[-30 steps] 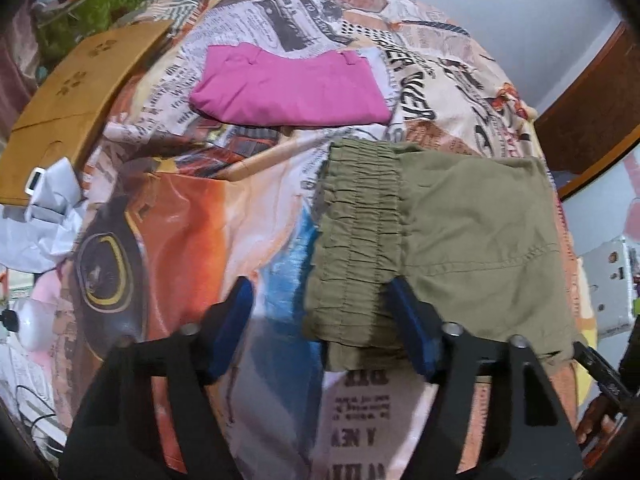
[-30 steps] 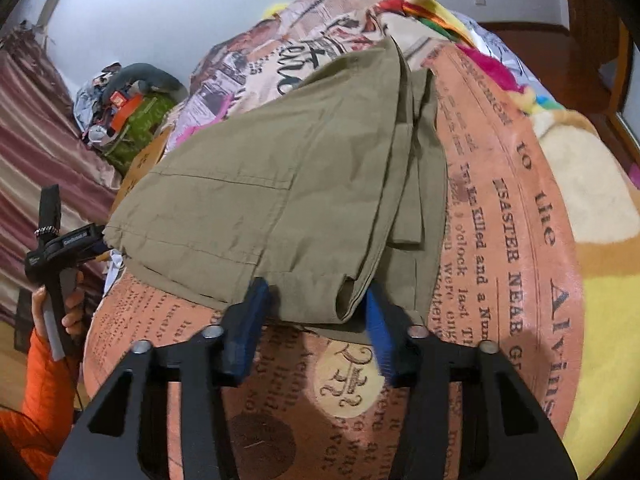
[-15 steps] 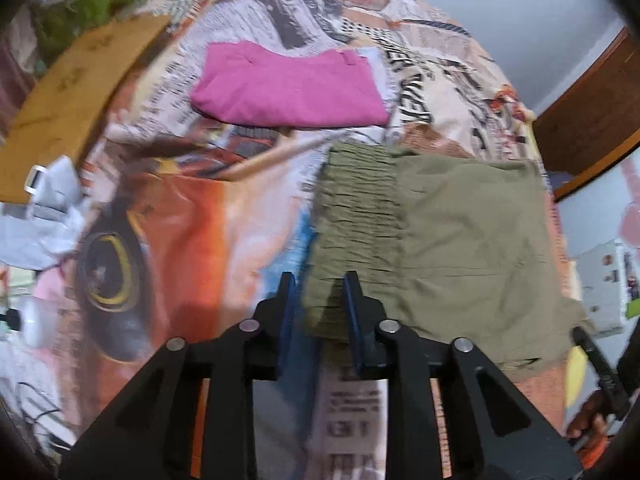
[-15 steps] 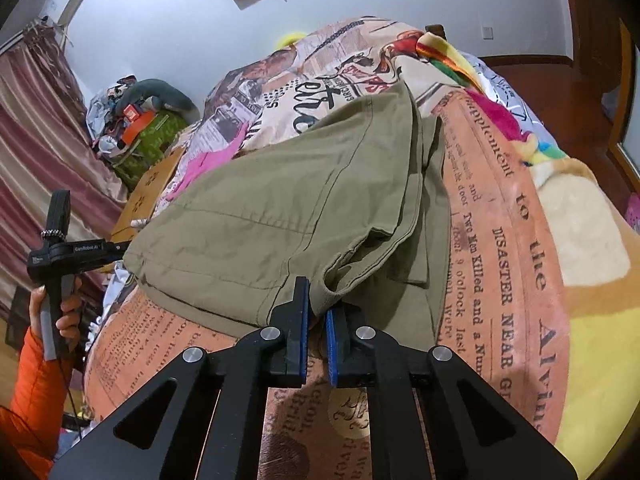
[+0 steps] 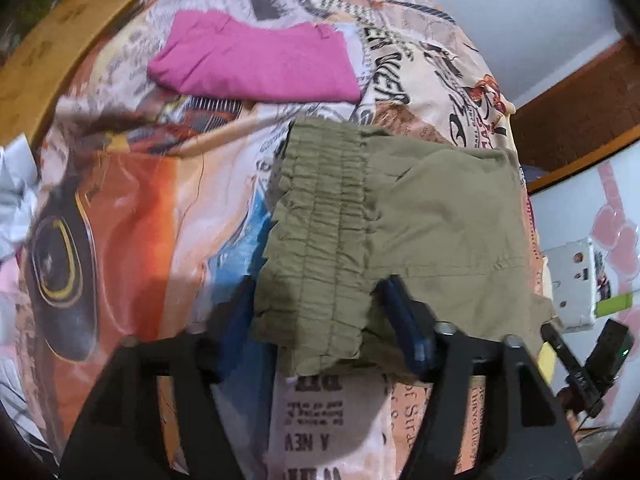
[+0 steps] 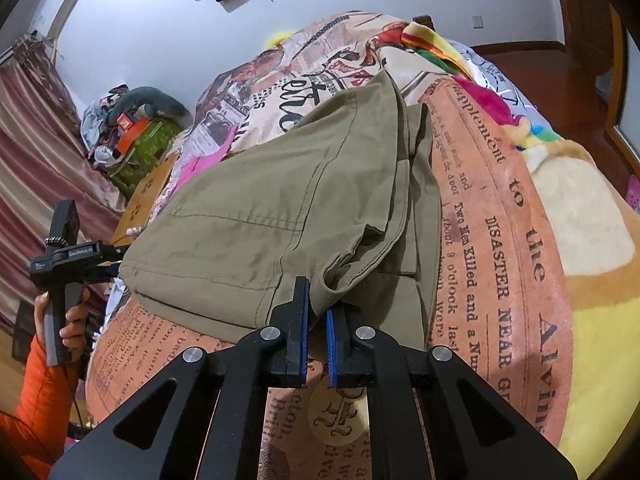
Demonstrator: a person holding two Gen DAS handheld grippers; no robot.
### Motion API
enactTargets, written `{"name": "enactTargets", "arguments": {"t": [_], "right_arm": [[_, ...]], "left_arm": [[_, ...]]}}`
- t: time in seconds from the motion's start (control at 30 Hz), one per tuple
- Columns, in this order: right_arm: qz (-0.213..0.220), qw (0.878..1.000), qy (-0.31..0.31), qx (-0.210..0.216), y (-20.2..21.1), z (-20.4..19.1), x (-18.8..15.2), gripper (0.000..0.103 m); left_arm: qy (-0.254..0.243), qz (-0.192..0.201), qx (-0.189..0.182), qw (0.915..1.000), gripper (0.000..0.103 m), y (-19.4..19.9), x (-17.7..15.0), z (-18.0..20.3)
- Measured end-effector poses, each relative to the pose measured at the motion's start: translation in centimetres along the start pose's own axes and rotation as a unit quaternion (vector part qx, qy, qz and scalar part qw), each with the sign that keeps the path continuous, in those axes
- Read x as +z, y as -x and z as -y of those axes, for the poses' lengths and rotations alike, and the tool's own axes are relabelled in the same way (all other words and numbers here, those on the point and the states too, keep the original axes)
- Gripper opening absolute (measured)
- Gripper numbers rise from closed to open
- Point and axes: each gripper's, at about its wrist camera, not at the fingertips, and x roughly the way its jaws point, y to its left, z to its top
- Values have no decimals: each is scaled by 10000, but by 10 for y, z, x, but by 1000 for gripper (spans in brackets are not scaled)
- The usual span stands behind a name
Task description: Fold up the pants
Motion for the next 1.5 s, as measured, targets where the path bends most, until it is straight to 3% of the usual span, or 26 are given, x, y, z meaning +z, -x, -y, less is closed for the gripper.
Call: {"name": "enactTargets", "arguments": {"t": [0.17, 0.27, 0.33, 0.37, 0.53, 0.77, 0.9, 1.03, 1.2, 1.5], "right_arm": [[190, 9998, 45, 9, 10, -1, 10, 5], [379, 9992, 82, -14, 19, -2, 19, 5], [503, 9987, 87, -27, 27, -1, 24, 5], [543, 9985, 89, -36, 30, 1, 25, 5], [583, 9983, -15, -21, 37, 8, 23, 5], [57, 9996, -250, -94, 18, 21, 1, 5], [-254, 9992, -162, -252, 4, 21, -8, 5], [-332, 9988, -17, -371, 5, 18, -5, 7], [-542, 9972, 41, -505, 12, 21, 1, 14], [140, 9961, 166, -856, 47, 23, 36, 41]], "left_arm": [[-502, 374, 492, 9968, 49, 19, -2, 22], [-631, 591, 491, 9950, 49, 37, 0, 33], [-664, 666, 465, 9945, 38, 43, 1, 38], [-710, 661, 514, 9940, 31, 46, 2, 42], [-814, 514, 606, 9935, 31, 39, -5, 47], [-535, 247, 511, 9970, 32, 21, -21, 27], [-706, 372, 772, 9938, 43, 23, -25, 32], [-924, 448, 1013, 9895, 47, 25, -23, 39], [-974, 596, 987, 9886, 58, 38, -16, 38], [-970, 1161, 1034, 9831, 76, 65, 20, 43]]}}
